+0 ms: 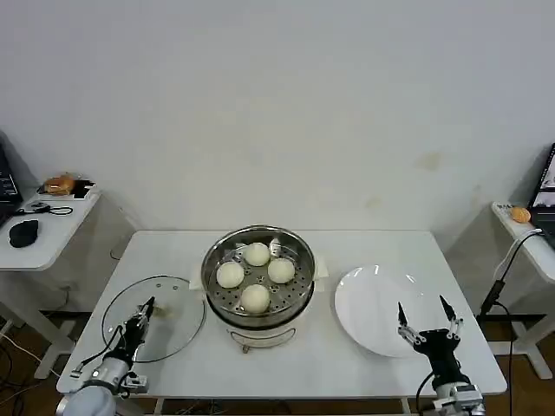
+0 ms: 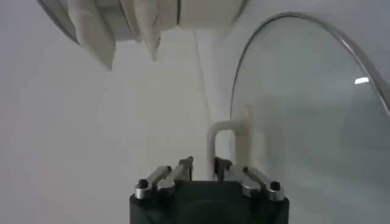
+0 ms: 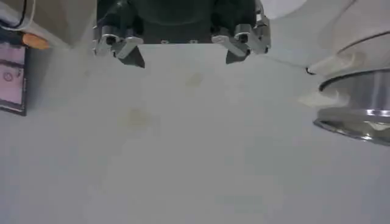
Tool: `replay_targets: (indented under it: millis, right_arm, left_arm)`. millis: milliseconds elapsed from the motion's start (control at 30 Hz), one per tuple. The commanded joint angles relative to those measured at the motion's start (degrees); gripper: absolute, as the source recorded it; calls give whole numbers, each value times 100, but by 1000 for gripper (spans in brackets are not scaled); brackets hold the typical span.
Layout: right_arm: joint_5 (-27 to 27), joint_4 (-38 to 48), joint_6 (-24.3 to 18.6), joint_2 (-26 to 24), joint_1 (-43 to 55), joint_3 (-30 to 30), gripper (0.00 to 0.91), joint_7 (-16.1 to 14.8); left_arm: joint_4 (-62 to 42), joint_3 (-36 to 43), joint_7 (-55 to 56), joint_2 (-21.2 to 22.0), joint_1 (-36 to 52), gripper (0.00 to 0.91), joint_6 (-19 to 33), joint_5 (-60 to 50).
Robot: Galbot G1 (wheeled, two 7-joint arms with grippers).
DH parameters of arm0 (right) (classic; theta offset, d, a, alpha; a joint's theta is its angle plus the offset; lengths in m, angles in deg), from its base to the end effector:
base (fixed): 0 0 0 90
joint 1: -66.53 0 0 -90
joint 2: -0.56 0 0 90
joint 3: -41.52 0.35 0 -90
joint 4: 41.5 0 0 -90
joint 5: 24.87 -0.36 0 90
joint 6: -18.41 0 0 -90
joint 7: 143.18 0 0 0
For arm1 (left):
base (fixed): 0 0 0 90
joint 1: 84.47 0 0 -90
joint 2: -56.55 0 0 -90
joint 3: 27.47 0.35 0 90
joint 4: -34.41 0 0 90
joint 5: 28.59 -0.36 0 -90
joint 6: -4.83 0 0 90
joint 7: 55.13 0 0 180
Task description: Take steamed baozi put them in steamer then cover it.
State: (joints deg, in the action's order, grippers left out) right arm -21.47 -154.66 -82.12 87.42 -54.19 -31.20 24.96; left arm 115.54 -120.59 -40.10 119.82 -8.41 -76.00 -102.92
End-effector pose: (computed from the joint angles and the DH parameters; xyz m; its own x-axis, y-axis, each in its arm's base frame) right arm 0.1681 -0.1096 -0.3357 -0.9996 0.0081 -0.0255 0.0146 0.9641 -0.2651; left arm 0.2596 0.1997 -0.4286 -0.9882 0.0850 0.1270 0.1119 -0.1633 0.9802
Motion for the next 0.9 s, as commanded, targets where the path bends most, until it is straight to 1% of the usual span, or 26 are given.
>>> replay_targets:
  millis: [33, 133, 267, 333, 600, 800, 900]
  right_arm:
    - [25, -29, -11, 7, -20, -15, 907, 3]
    - [29, -30, -10, -1, -17, -45, 907, 1]
    - [52, 10, -6, -29, 22, -77, 907, 0]
    - [61, -4, -5, -38, 15, -99, 907, -2]
    - [84, -90, -20, -54, -55, -121, 907, -11]
    - [149, -69, -37, -38, -65, -192, 907, -28]
    - [182, -58, -40, -32, -67, -212, 907, -39]
  left_arm:
    - [243, -194, 233, 59, -150, 0, -5, 48]
    - [543, -344, 375, 166, -430, 0, -236, 54]
    - [1010, -485, 471, 339, -715, 0, -674, 139]
    - [1209, -541, 433, 354, -805, 0, -850, 238]
    - [2331, -876, 29, 217, -1302, 0, -1362, 892]
    - [3220, -1164, -679, 56, -1644, 0, -1842, 1257]
    - [3611, -1288, -1056, -39, -1716, 0, -2016, 1246]
